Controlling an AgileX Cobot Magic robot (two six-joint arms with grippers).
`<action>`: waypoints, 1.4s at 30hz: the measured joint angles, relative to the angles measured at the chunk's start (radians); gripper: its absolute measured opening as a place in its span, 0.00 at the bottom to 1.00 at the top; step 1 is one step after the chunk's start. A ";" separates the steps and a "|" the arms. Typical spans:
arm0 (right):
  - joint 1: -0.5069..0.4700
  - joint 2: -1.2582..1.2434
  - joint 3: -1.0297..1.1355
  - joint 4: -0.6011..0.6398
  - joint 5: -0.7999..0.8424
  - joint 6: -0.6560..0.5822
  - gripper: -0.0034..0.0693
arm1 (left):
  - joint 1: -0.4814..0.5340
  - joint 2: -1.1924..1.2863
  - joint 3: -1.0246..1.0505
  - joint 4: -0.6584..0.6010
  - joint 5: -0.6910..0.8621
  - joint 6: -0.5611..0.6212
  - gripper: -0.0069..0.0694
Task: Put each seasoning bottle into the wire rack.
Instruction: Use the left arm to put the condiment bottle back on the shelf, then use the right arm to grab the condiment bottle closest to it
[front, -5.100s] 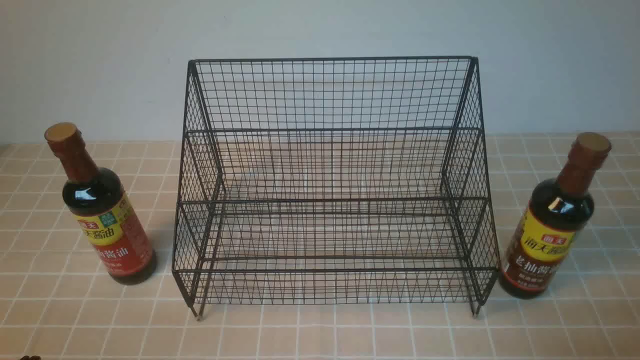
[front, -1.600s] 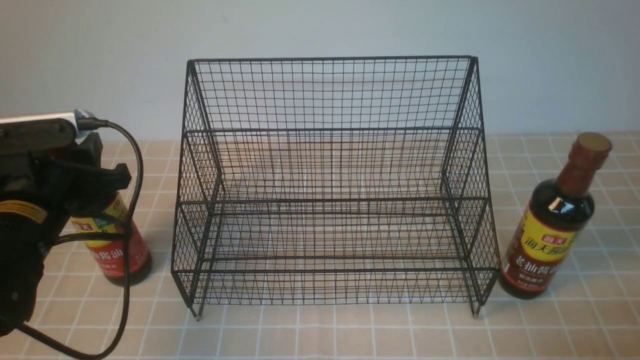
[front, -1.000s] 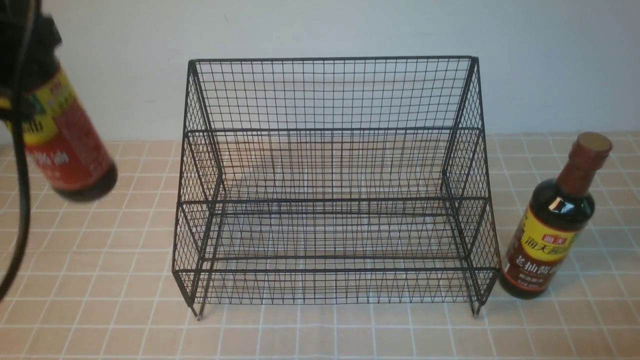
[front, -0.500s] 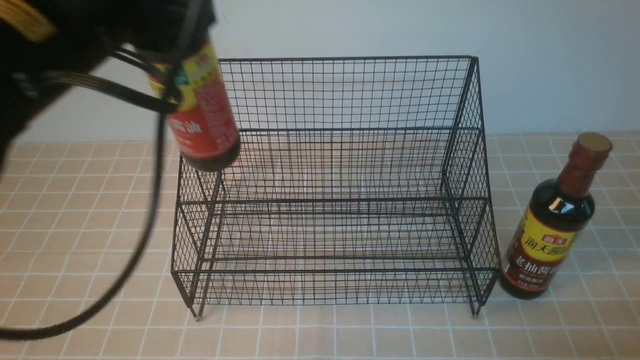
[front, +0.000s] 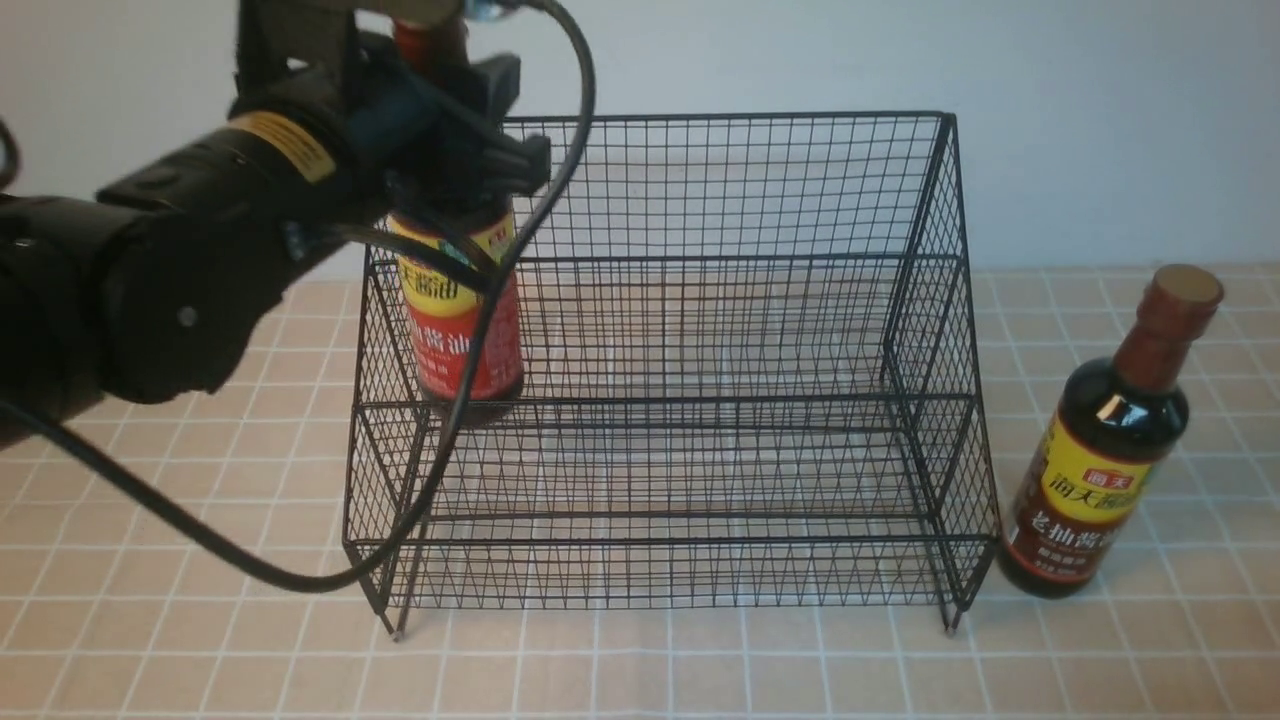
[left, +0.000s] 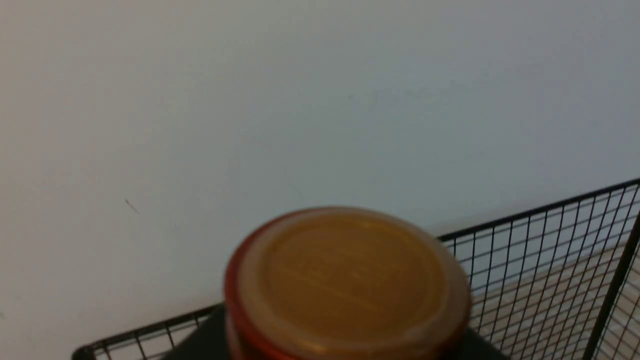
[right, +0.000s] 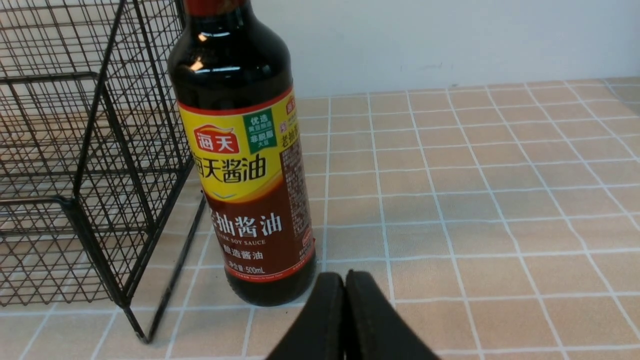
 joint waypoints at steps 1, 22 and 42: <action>0.000 0.000 0.000 0.000 0.000 0.000 0.03 | 0.000 0.010 0.000 0.000 0.001 0.000 0.43; 0.000 0.000 0.000 0.000 0.000 0.000 0.03 | -0.003 0.112 -0.003 0.003 0.073 0.000 0.43; 0.000 0.000 0.000 0.000 0.000 0.000 0.03 | -0.003 -0.120 -0.012 0.002 0.223 0.000 0.64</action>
